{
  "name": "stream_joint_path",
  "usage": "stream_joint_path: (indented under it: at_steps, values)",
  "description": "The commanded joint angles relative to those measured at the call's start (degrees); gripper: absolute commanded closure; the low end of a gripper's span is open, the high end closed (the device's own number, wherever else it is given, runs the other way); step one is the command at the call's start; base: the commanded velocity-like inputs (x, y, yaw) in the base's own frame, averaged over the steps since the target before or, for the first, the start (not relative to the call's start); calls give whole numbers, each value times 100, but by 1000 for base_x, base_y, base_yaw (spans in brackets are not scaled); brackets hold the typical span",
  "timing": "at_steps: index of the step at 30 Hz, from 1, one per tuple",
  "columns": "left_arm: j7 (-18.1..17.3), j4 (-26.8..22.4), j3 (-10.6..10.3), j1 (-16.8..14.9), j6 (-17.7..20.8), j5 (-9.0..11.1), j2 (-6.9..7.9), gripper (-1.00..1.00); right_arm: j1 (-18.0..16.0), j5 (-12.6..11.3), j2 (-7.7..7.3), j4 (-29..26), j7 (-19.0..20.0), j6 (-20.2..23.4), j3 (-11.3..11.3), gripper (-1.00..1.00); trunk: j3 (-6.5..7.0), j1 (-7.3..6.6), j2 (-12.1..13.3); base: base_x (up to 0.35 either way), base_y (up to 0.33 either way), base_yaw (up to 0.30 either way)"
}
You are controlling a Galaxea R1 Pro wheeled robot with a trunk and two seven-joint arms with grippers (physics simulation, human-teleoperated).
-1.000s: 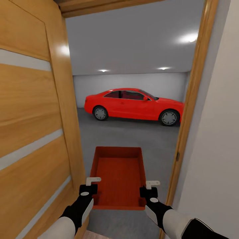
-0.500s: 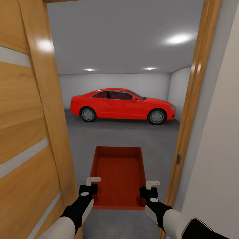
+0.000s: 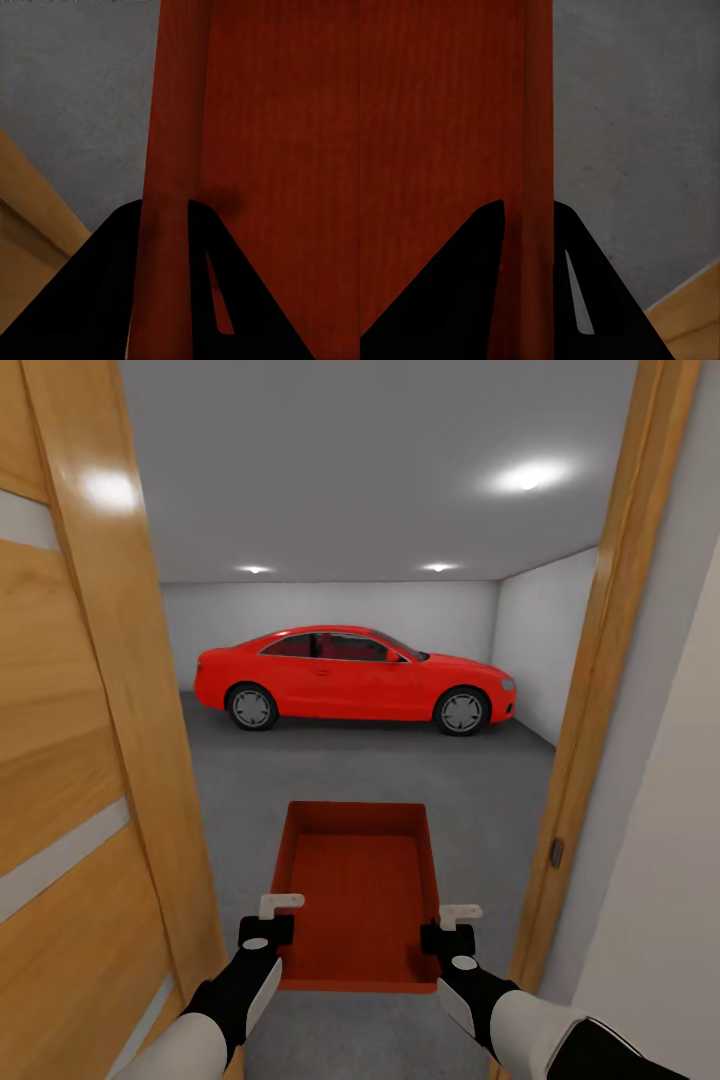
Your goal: Move the two storage containers from the living room to the garage. In the garage, place one container on the floor and stack the other container on top of it (either order is fine).
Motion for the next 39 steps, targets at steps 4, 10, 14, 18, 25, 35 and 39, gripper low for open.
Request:
stream_joint_path:
  at_steps: [4,10,14,18,25,35,39]
  values:
    - [33,-10,418,-4,51,-42,-4,100,-3,135,8,-34,18,24,-124,100,-10,2,-9,8,4,-1]
    - [28,-4,22,-1,1,-38,5,100,-8,-122,37,-19,-36,17,190,100,-10,2,-9,1,1,0]
    - [22,-8,14,2,30,-30,15,100,-11,-204,54,-2,-59,-18,273,100,-10,2,-9,0,0,0]
    - [17,-13,-25,4,47,28,21,100,-13,-221,75,19,-72,-61,281,100,-10,2,-9,0,0,0]
    - [15,-28,-116,4,43,113,30,100,-12,-167,92,26,-89,-72,220,100,-10,2,-9,0,-146,0]
    - [22,-68,-226,4,36,187,67,100,-14,-87,95,18,-116,-73,148,100,-10,2,-9,0,-64,0]
    - [24,-71,-238,4,34,187,73,100,-14,-64,99,18,-125,-73,91,100,-10,2,-9,0,-3,0]
